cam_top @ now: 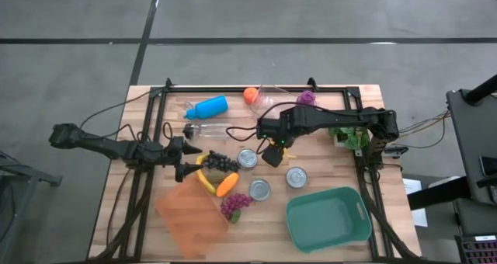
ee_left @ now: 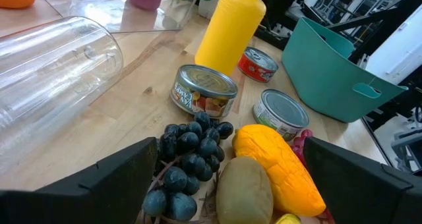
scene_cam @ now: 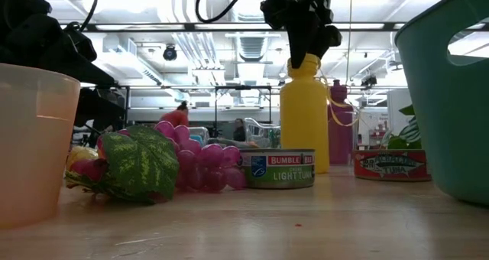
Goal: Pick & Place Food Item
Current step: Put the yellow water bottle into the transparent bin
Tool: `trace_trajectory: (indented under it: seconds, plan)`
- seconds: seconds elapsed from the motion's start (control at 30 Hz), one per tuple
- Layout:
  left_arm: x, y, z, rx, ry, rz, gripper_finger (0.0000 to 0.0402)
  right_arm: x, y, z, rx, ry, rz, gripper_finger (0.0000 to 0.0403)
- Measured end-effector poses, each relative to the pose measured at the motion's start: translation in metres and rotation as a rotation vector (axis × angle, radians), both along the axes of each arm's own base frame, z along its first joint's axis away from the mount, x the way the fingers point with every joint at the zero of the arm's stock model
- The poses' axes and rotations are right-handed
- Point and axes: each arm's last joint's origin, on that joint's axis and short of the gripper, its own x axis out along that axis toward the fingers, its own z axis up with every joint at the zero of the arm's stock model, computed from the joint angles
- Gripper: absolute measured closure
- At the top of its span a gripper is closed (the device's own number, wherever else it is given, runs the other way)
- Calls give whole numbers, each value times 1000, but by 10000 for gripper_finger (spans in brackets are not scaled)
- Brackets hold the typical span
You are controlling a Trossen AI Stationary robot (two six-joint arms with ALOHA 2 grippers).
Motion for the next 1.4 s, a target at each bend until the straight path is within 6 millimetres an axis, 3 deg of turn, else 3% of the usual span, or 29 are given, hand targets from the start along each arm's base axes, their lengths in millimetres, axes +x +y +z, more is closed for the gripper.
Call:
trace_trajectory:
  seconds: [0.27, 0.53, 0.77, 1.1, 1.4]
  plan:
    - [0, 0, 0, 0, 0, 0, 18, -3, -1, 32, -57, -25, 52, 194]
    - [0, 0, 0, 0, 0, 0, 18, -18, -6, 82, -195, -43, 146, 194]
    - [0, 0, 0, 0, 0, 0, 18, -31, -24, 117, -296, -91, 196, 194]
    - [0, 0, 0, 0, 0, 0, 18, -42, -57, 127, -332, -96, 160, 194]
    - [0, 0, 0, 0, 0, 0, 18, -53, -70, 133, -357, -103, 99, 194]
